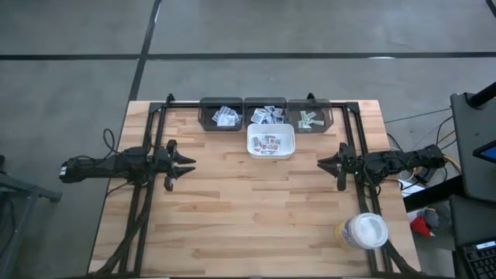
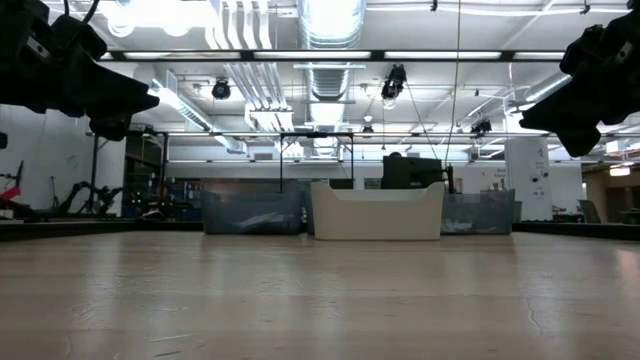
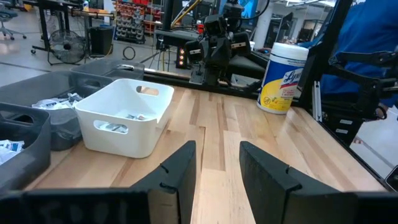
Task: Pick & Place First Aid Supplies
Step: Return to Home Position
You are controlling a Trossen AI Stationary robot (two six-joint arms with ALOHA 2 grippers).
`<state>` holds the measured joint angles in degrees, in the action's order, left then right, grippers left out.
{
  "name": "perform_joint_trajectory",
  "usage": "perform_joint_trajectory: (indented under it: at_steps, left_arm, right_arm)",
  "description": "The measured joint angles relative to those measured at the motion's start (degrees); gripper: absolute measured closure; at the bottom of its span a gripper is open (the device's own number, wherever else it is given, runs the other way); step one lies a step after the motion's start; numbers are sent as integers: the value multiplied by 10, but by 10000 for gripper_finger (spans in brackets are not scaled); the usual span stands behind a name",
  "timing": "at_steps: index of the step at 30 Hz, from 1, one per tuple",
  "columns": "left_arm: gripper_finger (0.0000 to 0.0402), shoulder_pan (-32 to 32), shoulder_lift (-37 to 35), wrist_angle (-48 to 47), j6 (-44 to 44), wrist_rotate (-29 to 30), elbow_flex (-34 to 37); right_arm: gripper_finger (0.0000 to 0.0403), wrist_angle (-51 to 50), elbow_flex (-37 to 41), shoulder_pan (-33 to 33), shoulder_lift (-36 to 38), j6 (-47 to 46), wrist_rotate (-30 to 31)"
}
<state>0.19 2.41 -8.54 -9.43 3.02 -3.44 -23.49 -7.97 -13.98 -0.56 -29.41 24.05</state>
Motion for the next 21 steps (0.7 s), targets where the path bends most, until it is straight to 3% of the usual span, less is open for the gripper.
perform_joint_trajectory:
  at_steps: [9, 21]
  left_arm:
    - [278, 0, 0, 0, 0, 0, 0]
    - [278, 0, 0, 0, 0, 0, 0]
  right_arm:
    - [339, 0, 0, 0, 0, 0, 0]
    - [321, 0, 0, 0, 0, 0, 0]
